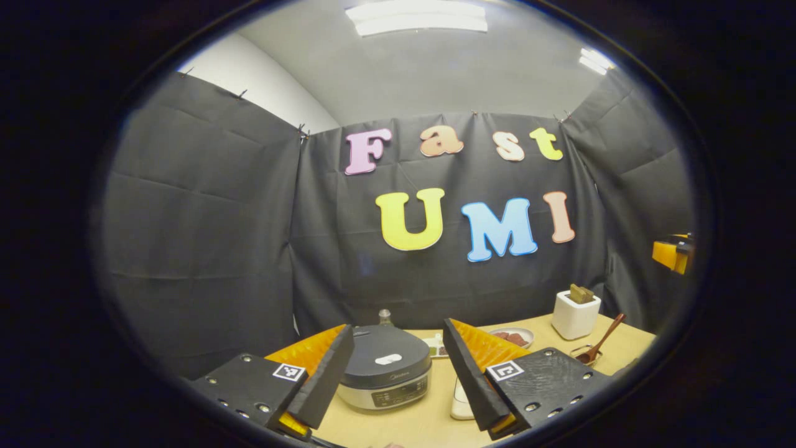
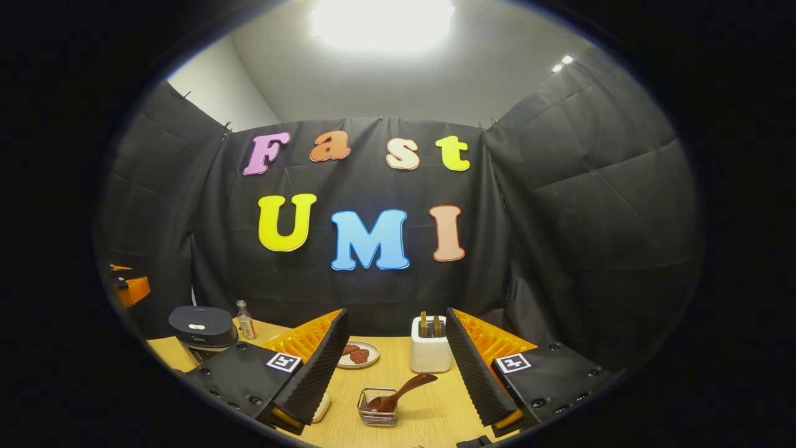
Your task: Close the left gripper, press the button to open the rice cooker; take a wooden spoon from the chopstick holder with the right hand, scoop a spoonful of rice and pour it into the rice cooker, then put the wooden spoon back into the chopstick holder.
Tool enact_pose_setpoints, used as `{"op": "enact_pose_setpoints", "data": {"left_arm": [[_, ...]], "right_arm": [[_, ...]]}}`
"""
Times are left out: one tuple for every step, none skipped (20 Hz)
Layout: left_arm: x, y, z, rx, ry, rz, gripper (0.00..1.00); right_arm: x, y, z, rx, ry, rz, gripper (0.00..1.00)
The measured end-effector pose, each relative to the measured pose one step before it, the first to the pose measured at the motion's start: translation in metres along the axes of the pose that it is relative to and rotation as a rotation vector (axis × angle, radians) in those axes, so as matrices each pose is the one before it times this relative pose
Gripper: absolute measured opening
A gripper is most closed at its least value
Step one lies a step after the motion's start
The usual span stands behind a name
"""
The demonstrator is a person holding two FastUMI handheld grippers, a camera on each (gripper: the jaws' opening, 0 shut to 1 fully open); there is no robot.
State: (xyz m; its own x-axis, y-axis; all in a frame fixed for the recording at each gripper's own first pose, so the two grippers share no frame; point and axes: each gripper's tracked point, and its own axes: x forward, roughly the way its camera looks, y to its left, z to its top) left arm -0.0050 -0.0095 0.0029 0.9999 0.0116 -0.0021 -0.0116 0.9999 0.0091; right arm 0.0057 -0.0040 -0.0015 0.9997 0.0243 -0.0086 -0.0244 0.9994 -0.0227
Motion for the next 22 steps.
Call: {"op": "enact_pose_setpoints", "data": {"left_arm": [[0.00064,-0.0014,-0.00052,-0.00033,-0.00004,-0.00028,0.88],[0.00023,-0.00096,0.00133,0.0004,-0.00207,0.00004,0.88],[0.00024,-0.00033,0.00058,0.0001,-0.00174,0.00029,0.88],[0.00156,-0.00052,0.00045,-0.00092,-0.0013,0.00075,0.88],[-0.00021,-0.00133,0.00033,-0.00234,-0.00021,0.00061,0.88],[0.00065,-0.00029,0.00102,-0.00219,0.00074,0.00139,0.88],[0.00085,-0.00143,-0.00075,-0.00277,0.0007,0.00113,0.88],[0.00056,-0.00139,0.00082,-0.00231,0.00008,0.00173,0.88],[0.00016,-0.00139,0.00027,-0.00212,-0.00064,0.00082,0.88],[-0.00042,-0.00136,0.00107,-0.00001,0.00042,0.00007,0.88],[-0.00031,-0.00215,-0.00009,0.00221,-0.00012,0.00028,0.88],[0.00012,-0.00286,0.00014,0.00514,0.00083,-0.00042,0.88],[-0.00001,-0.0034,0.00036,0.00316,0.00188,-0.0027,0.88],[0.00049,-0.00419,0.00074,-0.00275,0.00042,-0.00237,0.88],[0.00083,-0.00215,-0.00077,-0.00725,0.00594,-0.00029,0.88],[0.00107,-0.00069,-0.00078,-0.00833,0.00594,0.0061,0.88],[0.00145,0.00083,-0.00123,-0.00931,0.00349,0.00923,0.88],[0.00165,0.00134,0.00163,-0.00613,0.00058,0.00966,0.88],[0.00187,0.00114,0.00122,-0.00304,-0.00386,0.01186,0.88],[0.00192,0.00266,0.00246,-0.00042,-0.00343,0.00981,0.88],[0.0024,0.003,0.00291,0.00192,-0.00539,0.00823,0.9],[0.00283,0.00215,0.0034,0.0064,-0.00406,0.00706,0.9]], "right_arm": [[0.00005,-0.00005,-0.00014,-0.00197,-0.00076,0.00192,0.97],[0.00109,-0.00003,0.00022,-0.00201,-0.0002,0.00169,0.97],[0.00128,-0.0012,-0.00012,-0.00271,0.00002,0.00203,0.97],[0.00023,-0.00112,0.0002,-0.00284,-0.00048,0.00081,0.97],[-0.00018,-0.00077,-0.00083,-0.00252,-0.00022,0.00192,0.97],[0.00071,-0.00089,0.00016,-0.002,-0.00147,0.00075,0.97],[0.00004,-0.00133,-0.00026,-0.00189,-0.0009,0.00168,0.97],[-0.0003,-0.00114,0.00025,-0.00142,-0.00144,0.00331,0.97],[0.00052,-0.00039,0.00014,-0.0012,-0.00097,0.00431,0.97],[0.00067,-0.00055,-0.00036,-0.00089,0.00165,0.00607,0.97],[-0.00005,-0.00111,-0.0022,-0.00057,0.00236,0.0072,0.98],[0.00091,-0.00123,-0.00115,-0.00138,0.00223,0.00804,0.97],[-0.00126,-0.00116,-0.00214,-0.00157,0.00251,0.00911,0.97],[0.00041,-0.00206,-0.00099,-0.00058,0.00102,0.0072,0.98],[0.00024,-0.0022,-0.00136,0.00012,0.00177,0.00919,0.98],[-0.00015,-0.0014,-0.00168,-0.00038,0.00229,0.01005,0.97],[0.00025,-0.00159,0.00012,-0.00038,-0.00095,0.00852,0.97],[0.00023,-0.0021,-0.00116,-0.00094,-0.00355,0.01175,0.97],[0.00017,-0.00074,0.00044,-0.00186,-0.00385,0.00927,0.97],[0.00011,-0.00134,-0.00128,-0.00327,-0.0021,0.01039,0.97],[0.00099,-0.00094,-0.00203,-0.00355,0.00047,0.00881,0.97],[0.00081,-0.00065,-0.0013,-0.00181,0.00414,0.00438,0.97]]}}
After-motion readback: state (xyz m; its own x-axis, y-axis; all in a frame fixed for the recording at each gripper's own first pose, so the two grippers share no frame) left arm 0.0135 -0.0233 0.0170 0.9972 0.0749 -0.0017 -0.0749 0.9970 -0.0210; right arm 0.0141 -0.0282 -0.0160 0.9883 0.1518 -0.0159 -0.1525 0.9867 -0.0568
